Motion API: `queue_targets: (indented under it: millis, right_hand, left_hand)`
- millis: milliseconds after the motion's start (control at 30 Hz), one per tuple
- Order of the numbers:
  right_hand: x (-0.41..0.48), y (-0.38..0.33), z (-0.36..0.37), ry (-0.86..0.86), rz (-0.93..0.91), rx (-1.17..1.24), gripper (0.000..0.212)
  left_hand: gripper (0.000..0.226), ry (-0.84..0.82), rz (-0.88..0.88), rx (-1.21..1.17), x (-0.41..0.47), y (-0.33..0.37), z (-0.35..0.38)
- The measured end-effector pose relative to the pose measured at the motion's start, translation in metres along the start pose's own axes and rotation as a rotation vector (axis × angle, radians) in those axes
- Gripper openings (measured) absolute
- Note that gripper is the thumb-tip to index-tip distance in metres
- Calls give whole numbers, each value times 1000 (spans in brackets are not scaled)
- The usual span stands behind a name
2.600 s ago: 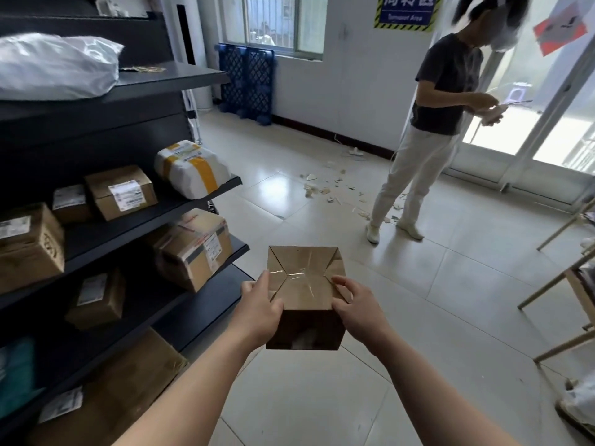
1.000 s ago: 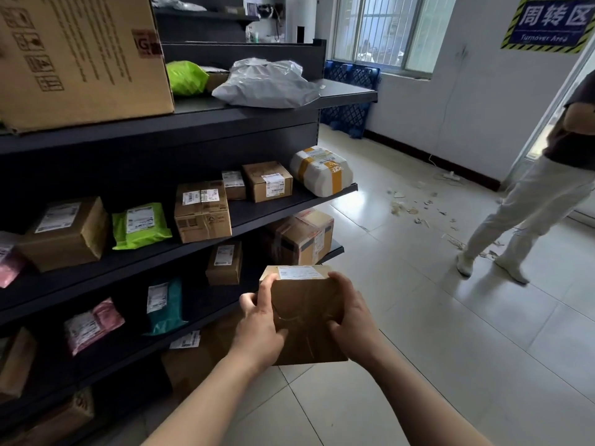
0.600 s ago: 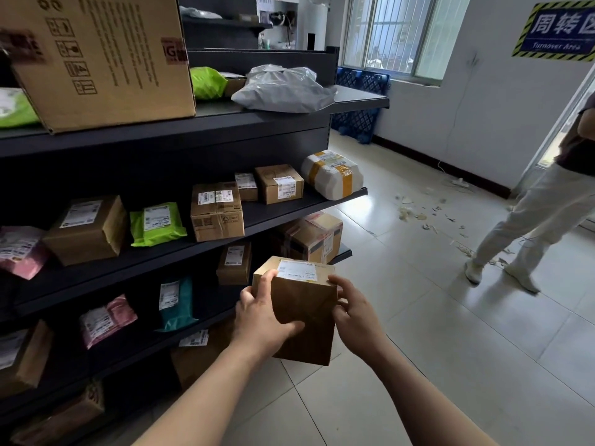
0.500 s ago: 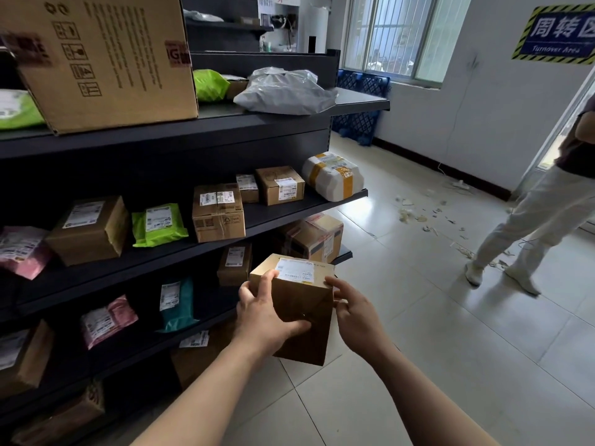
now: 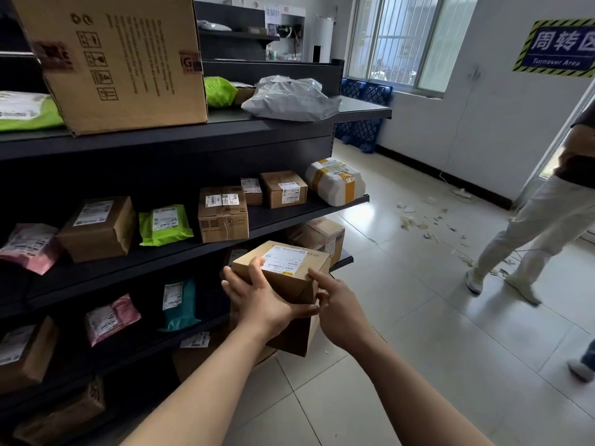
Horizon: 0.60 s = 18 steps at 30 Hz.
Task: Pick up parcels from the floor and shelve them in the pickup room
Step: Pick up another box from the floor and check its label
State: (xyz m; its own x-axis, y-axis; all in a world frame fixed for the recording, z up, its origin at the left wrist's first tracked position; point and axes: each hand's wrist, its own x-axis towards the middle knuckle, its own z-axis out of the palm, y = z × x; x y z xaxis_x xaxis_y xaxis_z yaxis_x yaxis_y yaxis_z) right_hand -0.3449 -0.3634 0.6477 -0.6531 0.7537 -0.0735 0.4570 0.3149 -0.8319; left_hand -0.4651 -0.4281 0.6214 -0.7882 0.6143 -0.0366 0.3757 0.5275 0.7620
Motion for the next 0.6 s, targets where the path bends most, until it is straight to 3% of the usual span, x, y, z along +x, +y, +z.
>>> queue_targets:
  millis: [400,500,600]
  right_hand:
    - [-13,-11,-1,24,-113,14,51]
    - [-7,-5,-9,53,-144,-48,44]
    - [4,4,-23,38,-140,-141,51]
  left_hand:
    - [120,95,78,7,-6,-3,-7]
    - [119,56,120,-3,-4,-5,-13]
    - [117,-35,172,-57,-3,-7,-22]
